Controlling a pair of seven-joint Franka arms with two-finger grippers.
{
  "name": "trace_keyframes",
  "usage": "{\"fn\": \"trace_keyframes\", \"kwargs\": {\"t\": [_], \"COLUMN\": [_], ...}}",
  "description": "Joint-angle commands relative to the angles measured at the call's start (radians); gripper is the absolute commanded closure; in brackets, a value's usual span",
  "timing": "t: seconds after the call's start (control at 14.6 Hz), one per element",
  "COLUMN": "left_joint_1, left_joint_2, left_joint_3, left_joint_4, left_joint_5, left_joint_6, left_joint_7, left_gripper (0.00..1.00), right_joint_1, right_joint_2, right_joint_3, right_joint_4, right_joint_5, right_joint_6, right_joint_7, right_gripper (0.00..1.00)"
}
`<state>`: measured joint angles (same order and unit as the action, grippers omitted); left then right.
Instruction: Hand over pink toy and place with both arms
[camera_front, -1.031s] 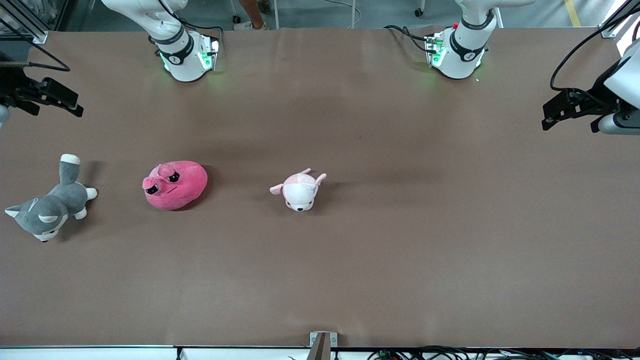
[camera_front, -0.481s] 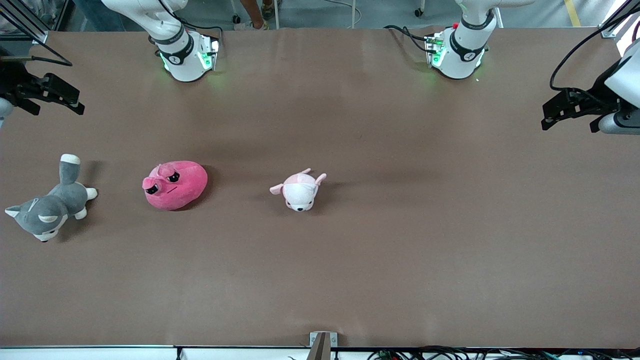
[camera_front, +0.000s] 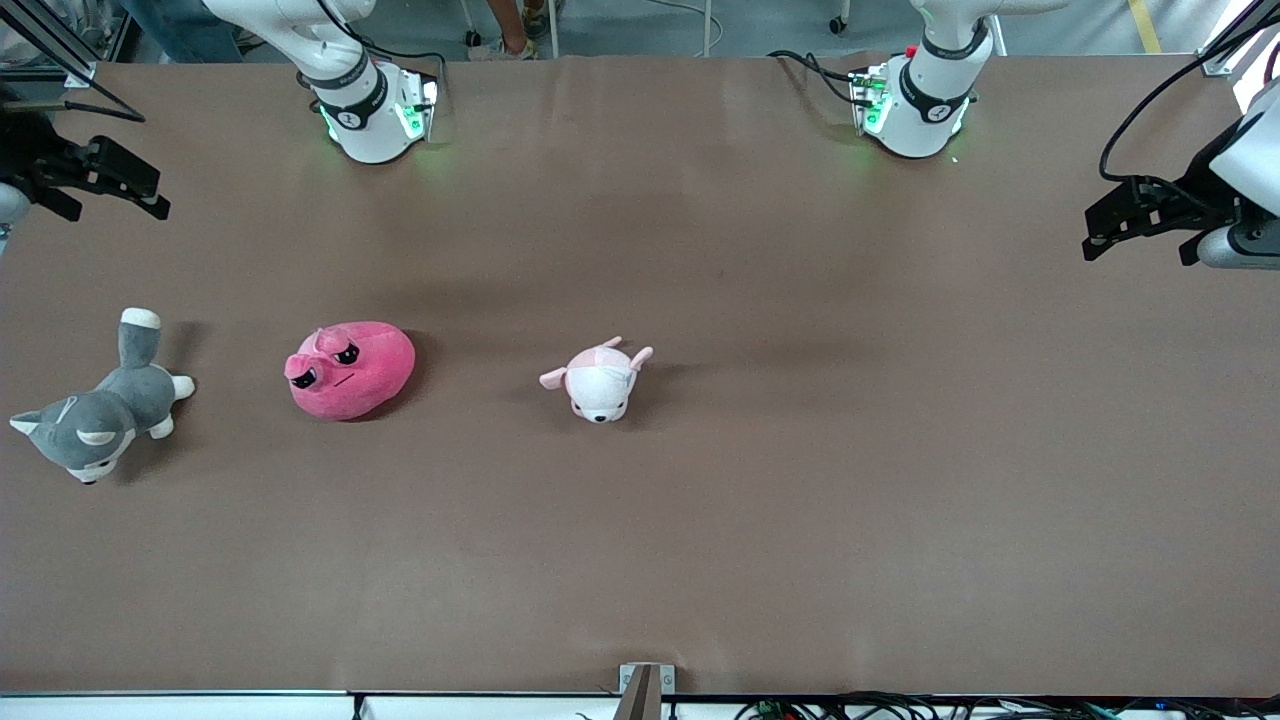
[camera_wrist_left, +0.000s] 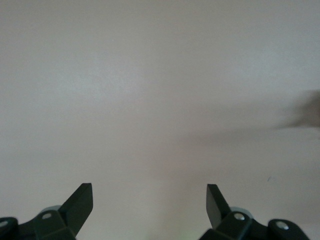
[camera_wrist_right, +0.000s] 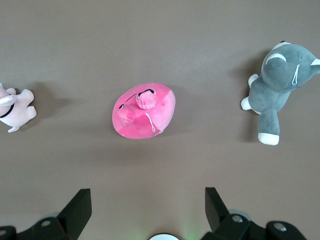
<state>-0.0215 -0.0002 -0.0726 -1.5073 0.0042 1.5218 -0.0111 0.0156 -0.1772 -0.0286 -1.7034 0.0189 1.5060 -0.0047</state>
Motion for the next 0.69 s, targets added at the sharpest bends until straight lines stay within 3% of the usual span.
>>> {"fn": "trace_keyframes", "kwargs": {"t": [0.0, 0.62], "left_joint_1": [0.003, 0.006], "left_joint_2": [0.008, 0.009], "left_joint_3": [0.002, 0.004], "left_joint_4": [0.018, 0.018], "left_joint_5": [-0.016, -0.043], "left_joint_6": [0.0, 0.011], "left_joint_7": [-0.001, -0.001], "left_gripper": [0.0, 0.0], "right_joint_1": [-0.009, -0.009], "right_joint_2": [-0.067, 0.025], "right_joint_3": [0.001, 0.004], "right_joint_4": [-0.079, 0.092], "right_joint_5": [0.001, 0.001], "right_joint_6": [0.04, -0.052], "right_joint_7": [-0.014, -0.015], "right_gripper": [0.0, 0.0]}}
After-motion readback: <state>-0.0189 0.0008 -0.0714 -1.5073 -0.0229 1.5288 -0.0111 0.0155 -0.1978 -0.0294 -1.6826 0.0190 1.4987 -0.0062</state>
